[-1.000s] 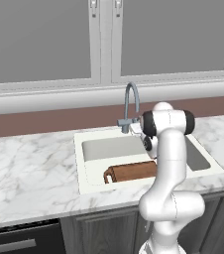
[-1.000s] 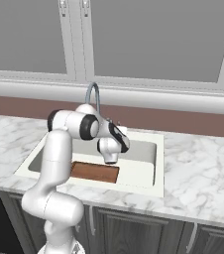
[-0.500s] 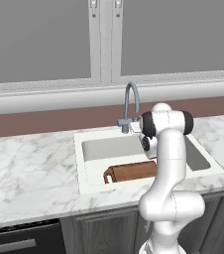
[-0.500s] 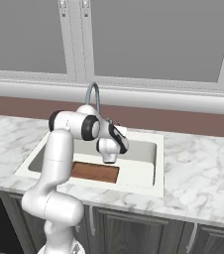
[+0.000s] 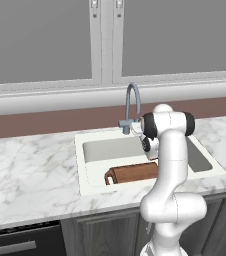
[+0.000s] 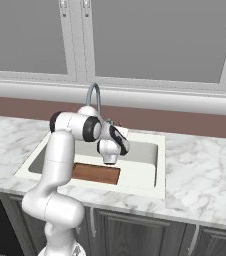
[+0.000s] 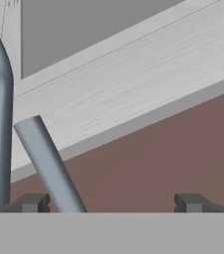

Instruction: Turn on the sink faucet with hot water and rinse the cutting board for ten seconds, then turn off the faucet. Push the cutting board to reach the water if necessary.

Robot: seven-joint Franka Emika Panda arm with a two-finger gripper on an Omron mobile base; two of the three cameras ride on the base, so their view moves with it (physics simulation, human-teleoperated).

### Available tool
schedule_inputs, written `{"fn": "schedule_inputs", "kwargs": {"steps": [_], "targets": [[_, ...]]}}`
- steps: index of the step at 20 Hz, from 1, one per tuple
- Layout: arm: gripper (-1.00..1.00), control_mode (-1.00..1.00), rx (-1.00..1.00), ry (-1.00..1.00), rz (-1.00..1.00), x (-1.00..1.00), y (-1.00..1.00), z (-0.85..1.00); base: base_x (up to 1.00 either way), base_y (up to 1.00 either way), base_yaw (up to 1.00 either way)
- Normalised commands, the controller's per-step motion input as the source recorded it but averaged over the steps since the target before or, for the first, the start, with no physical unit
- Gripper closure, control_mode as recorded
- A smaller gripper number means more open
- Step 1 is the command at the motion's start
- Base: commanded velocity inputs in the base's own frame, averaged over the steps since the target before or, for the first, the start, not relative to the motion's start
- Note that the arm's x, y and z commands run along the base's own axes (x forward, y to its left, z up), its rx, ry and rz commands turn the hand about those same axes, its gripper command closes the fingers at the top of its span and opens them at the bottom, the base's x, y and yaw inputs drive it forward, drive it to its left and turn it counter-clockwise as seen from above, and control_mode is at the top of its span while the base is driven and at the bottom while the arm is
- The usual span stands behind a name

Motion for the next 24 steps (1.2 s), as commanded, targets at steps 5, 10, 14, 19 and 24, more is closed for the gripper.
{"fn": "schedule_inputs", "kwargs": {"steps": [5, 10, 14, 19, 24], "targets": [[-1.00, -1.00, 0.03, 0.02, -0.07, 0.09, -0.04, 0.07, 0.00, 0.00, 0.00], [-1.00, -1.00, 0.02, 0.02, -0.10, 0.09, -0.10, 0.02, 0.00, 0.00, 0.00], [-1.00, -1.00, 0.01, 0.00, -0.11, 0.09, -0.11, 0.00, 0.00, 0.00, 0.00], [-1.00, -1.00, 0.07, 0.00, -0.09, 0.05, -0.20, 0.00, 0.00, 0.00, 0.00], [-1.00, -1.00, 0.21, 0.00, -0.09, 0.00, -0.55, -0.04, 0.00, 0.00, 0.00]]}}
